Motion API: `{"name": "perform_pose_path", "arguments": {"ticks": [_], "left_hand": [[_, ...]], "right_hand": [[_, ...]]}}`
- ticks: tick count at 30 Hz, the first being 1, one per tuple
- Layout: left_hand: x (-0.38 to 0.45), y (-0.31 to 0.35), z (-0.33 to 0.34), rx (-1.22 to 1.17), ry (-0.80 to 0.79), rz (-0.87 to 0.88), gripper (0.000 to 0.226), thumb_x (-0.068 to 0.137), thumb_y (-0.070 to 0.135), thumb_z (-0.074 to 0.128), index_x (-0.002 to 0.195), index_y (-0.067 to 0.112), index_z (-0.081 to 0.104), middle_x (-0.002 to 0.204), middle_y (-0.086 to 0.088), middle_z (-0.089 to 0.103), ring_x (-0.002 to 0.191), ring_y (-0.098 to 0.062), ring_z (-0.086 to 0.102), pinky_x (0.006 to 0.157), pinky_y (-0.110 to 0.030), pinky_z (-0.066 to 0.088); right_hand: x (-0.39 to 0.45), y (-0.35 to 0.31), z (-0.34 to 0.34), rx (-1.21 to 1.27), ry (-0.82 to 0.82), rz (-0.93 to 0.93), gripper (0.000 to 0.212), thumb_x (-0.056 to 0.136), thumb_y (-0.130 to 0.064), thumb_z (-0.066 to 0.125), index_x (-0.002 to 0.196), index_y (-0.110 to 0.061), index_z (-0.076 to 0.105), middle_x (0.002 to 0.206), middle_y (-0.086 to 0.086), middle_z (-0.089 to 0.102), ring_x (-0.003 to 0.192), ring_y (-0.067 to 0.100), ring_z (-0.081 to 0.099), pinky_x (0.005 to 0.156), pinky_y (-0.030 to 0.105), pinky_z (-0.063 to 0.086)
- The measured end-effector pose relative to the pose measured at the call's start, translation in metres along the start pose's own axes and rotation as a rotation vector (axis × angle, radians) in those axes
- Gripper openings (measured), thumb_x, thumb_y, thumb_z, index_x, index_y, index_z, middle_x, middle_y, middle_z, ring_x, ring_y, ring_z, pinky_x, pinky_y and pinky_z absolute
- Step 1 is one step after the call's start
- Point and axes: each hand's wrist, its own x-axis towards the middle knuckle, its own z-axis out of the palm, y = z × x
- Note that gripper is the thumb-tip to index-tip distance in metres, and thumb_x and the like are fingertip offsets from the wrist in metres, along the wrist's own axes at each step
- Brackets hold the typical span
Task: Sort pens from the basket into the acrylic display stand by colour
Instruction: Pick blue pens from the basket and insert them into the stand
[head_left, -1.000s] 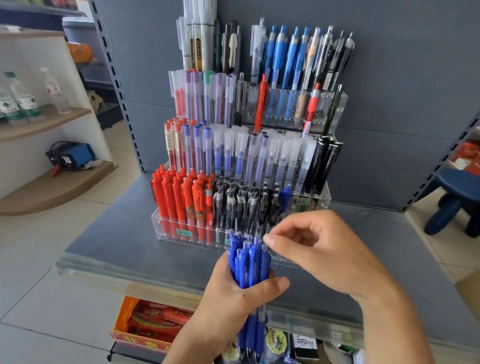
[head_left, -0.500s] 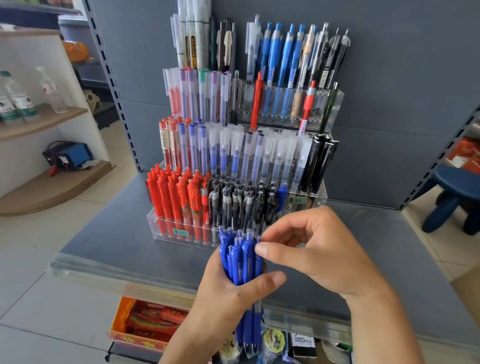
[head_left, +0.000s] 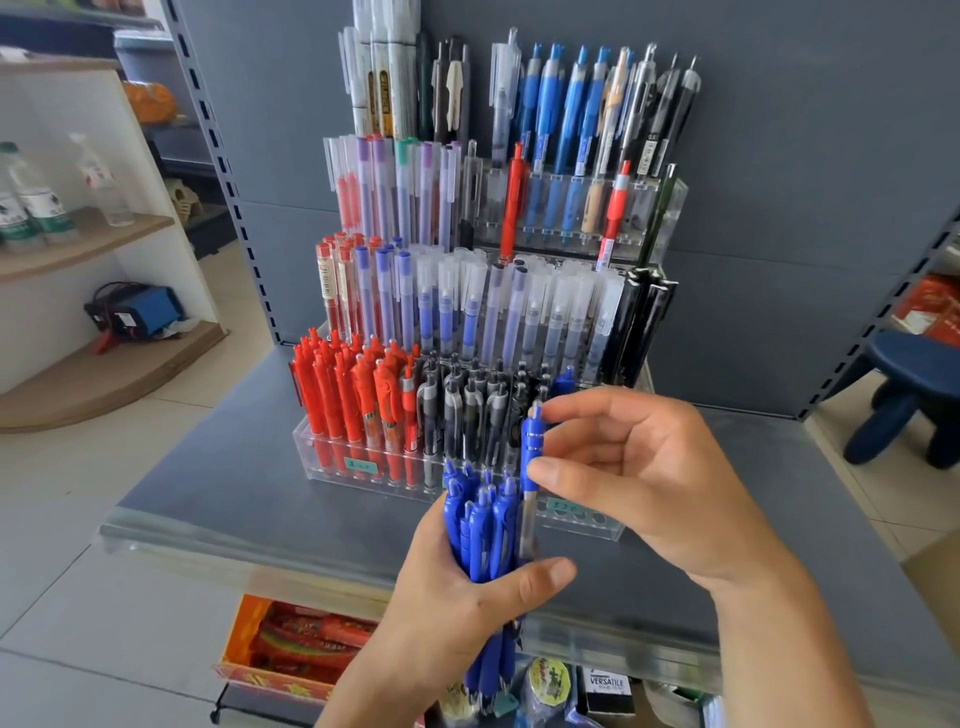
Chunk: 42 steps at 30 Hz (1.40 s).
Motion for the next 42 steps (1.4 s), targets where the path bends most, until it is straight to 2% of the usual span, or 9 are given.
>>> {"name": "perform_pose_path", "arguments": {"ticks": [6, 9, 13, 16, 19, 23, 27, 32, 42], "left_hand": [[-0.001, -0.001, -0.003, -0.022, 0.041, -0.009, 0.054, 0.06, 0.025, 0.094, 0.081, 0.002, 0.05, 0.066, -0.007, 0.048, 0.059, -0.02, 0.046, 0.056, -0.035, 0.049], [0.0, -0.001, -0.003, -0.018, 0.051, -0.012, 0.048, 0.059, 0.024, 0.093, 0.08, 0.004, 0.055, 0.066, -0.005, 0.054, 0.058, -0.018, 0.05, 0.057, -0.027, 0.049], [0.002, -0.003, -0.002, 0.009, 0.055, -0.013, 0.048, 0.064, 0.022, 0.091, 0.08, -0.002, 0.053, 0.062, -0.001, 0.054, 0.054, -0.018, 0.048, 0.055, -0.034, 0.049], [0.003, -0.003, -0.002, 0.003, 0.081, -0.035, 0.052, 0.063, 0.023, 0.091, 0.082, -0.004, 0.051, 0.06, -0.001, 0.053, 0.052, -0.02, 0.048, 0.055, -0.041, 0.05], [0.005, -0.003, -0.001, -0.002, 0.091, -0.039, 0.05, 0.062, 0.023, 0.09, 0.079, -0.004, 0.051, 0.06, -0.002, 0.052, 0.052, -0.021, 0.048, 0.053, -0.033, 0.049], [0.006, -0.005, -0.002, -0.006, 0.088, -0.039, 0.052, 0.06, 0.027, 0.09, 0.078, -0.004, 0.052, 0.06, -0.004, 0.052, 0.052, -0.023, 0.048, 0.052, -0.035, 0.048], [0.008, -0.006, -0.003, -0.009, 0.086, -0.035, 0.051, 0.062, 0.024, 0.09, 0.077, -0.006, 0.052, 0.06, -0.005, 0.051, 0.054, -0.02, 0.047, 0.053, -0.025, 0.045], [0.01, -0.007, -0.002, -0.01, 0.08, -0.046, 0.06, 0.059, 0.033, 0.09, 0.078, -0.007, 0.05, 0.065, -0.011, 0.051, 0.059, -0.022, 0.046, 0.055, -0.028, 0.045], [0.011, -0.009, -0.002, -0.005, 0.083, -0.043, 0.062, 0.058, 0.034, 0.089, 0.08, -0.009, 0.05, 0.065, -0.009, 0.05, 0.058, -0.023, 0.045, 0.055, -0.033, 0.046]], "right_hand": [[0.01, -0.015, -0.002, 0.044, -0.008, -0.079, 0.03, 0.069, -0.013, 0.082, 0.099, -0.015, 0.077, 0.085, 0.009, 0.079, 0.077, 0.021, 0.075, 0.072, 0.028, 0.059], [0.012, -0.017, -0.01, 0.192, 0.172, -0.204, 0.034, 0.067, -0.014, 0.077, 0.101, -0.012, 0.074, 0.084, 0.009, 0.079, 0.075, 0.018, 0.075, 0.066, 0.023, 0.057], [0.008, -0.007, -0.014, 0.201, 0.423, -0.381, 0.034, 0.07, -0.015, 0.077, 0.104, -0.014, 0.073, 0.086, -0.001, 0.08, 0.078, 0.015, 0.076, 0.069, 0.024, 0.057], [0.009, 0.002, -0.016, 0.128, 0.524, -0.483, 0.032, 0.076, -0.007, 0.077, 0.107, -0.015, 0.072, 0.093, -0.006, 0.08, 0.084, 0.017, 0.077, 0.077, 0.03, 0.06], [0.012, 0.007, -0.021, 0.037, 0.579, -0.512, 0.032, 0.079, -0.003, 0.078, 0.107, -0.018, 0.071, 0.093, -0.016, 0.079, 0.085, 0.01, 0.077, 0.079, 0.026, 0.059], [0.016, 0.012, -0.025, -0.075, 0.582, -0.52, 0.035, 0.08, 0.001, 0.079, 0.104, -0.023, 0.071, 0.09, -0.027, 0.075, 0.085, 0.003, 0.075, 0.078, 0.017, 0.057], [0.018, 0.017, -0.024, -0.142, 0.55, -0.508, 0.038, 0.081, 0.001, 0.081, 0.103, -0.028, 0.072, 0.087, -0.029, 0.074, 0.083, 0.002, 0.075, 0.076, 0.015, 0.056], [0.018, 0.018, -0.023, -0.168, 0.52, -0.491, 0.036, 0.081, -0.001, 0.082, 0.104, -0.028, 0.073, 0.088, -0.028, 0.075, 0.083, 0.003, 0.076, 0.076, 0.016, 0.057], [0.019, 0.022, -0.017, -0.226, 0.445, -0.414, 0.032, 0.08, -0.006, 0.084, 0.103, -0.026, 0.076, 0.087, -0.02, 0.076, 0.077, 0.002, 0.075, 0.072, 0.015, 0.056]]}}
